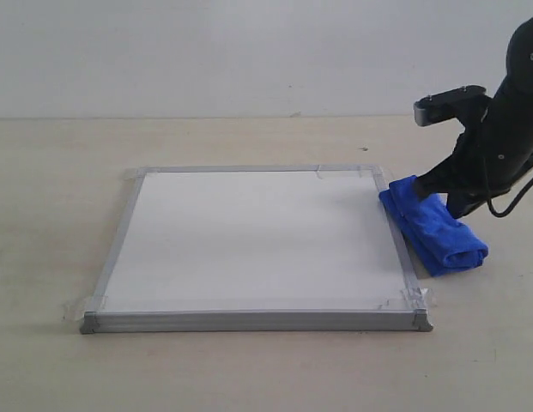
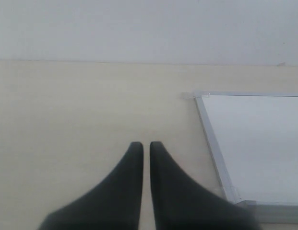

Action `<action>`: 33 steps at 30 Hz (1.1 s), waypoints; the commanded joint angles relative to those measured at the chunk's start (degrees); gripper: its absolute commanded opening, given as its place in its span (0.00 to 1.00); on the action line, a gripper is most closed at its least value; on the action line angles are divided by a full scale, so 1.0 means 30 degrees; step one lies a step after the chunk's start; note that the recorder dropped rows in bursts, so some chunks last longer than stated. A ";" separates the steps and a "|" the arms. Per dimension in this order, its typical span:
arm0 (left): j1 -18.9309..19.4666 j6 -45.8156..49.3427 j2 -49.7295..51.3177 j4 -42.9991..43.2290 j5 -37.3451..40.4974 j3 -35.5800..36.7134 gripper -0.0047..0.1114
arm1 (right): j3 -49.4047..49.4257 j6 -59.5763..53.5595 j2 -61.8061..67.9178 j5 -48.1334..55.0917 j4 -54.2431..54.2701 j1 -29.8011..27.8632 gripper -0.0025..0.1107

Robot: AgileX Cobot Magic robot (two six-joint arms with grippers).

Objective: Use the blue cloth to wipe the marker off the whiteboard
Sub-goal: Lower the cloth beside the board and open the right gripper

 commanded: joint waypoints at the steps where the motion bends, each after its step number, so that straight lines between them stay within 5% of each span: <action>1: 0.0023 0.0008 -0.0058 0.0062 -0.0240 0.0072 0.08 | -0.0061 0.0648 0.0512 0.0715 -0.1932 -0.0062 0.04; 14: 0.0023 0.0008 -0.0058 0.0062 -0.0240 0.0072 0.08 | -0.0061 0.4294 0.2201 0.0178 -0.6067 -0.0062 0.04; 33: 0.0023 0.0008 -0.0058 0.0062 -0.0240 0.0072 0.08 | -0.0026 0.1891 0.2865 0.1269 -0.2343 -0.0062 0.02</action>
